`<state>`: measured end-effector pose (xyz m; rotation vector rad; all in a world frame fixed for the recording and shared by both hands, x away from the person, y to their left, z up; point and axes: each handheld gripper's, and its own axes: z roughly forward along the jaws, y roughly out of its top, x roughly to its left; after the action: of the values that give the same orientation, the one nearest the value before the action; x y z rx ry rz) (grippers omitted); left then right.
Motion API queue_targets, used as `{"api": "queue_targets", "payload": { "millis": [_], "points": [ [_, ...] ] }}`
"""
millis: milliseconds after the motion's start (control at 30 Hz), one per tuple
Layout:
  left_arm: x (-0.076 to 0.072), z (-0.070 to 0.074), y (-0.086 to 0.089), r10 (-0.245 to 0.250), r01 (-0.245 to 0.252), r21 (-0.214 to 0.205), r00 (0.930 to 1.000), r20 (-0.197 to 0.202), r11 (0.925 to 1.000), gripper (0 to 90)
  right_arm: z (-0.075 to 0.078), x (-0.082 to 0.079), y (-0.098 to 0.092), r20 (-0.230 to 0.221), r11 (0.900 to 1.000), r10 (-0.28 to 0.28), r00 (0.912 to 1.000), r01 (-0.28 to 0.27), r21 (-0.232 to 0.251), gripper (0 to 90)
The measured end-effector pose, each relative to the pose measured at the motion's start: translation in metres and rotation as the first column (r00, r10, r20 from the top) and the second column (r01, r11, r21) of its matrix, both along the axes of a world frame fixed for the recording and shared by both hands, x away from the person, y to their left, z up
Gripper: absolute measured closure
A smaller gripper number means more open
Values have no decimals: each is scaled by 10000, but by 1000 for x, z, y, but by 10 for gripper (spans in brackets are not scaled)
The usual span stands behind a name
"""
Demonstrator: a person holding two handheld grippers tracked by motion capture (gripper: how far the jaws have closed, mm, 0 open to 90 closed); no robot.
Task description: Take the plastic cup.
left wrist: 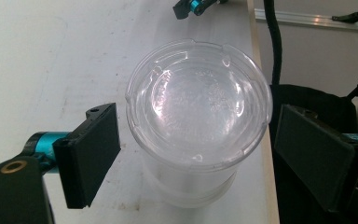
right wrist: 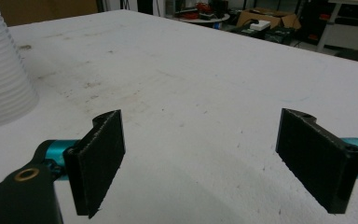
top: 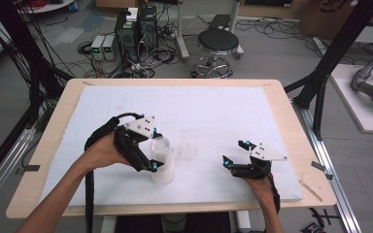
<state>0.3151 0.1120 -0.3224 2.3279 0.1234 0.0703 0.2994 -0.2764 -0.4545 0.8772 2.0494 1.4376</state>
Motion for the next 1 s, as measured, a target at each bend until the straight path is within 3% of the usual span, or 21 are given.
{"api": "queue_targets", "payload": {
  "millis": [267, 700, 1000],
  "points": [
    [1, -1, -2, -56, 56, 80, 10000, -56, 10000, 210, 0, 0, 0, 0, 10000, 18, 10000, -18, -1, 156],
    [4, -3, -7, 73, -63, 450, 9997, -237, 9990, 230, 0, 0, 0, 20, 10000, 14, 10000, -14, -23, 156],
    [4, 2, -12, 5, 12, 543, 9995, -312, 9985, 314, 0, 0, 0, 88, 10000, -7, 10000, 7, -41, 156]
  ]
}}
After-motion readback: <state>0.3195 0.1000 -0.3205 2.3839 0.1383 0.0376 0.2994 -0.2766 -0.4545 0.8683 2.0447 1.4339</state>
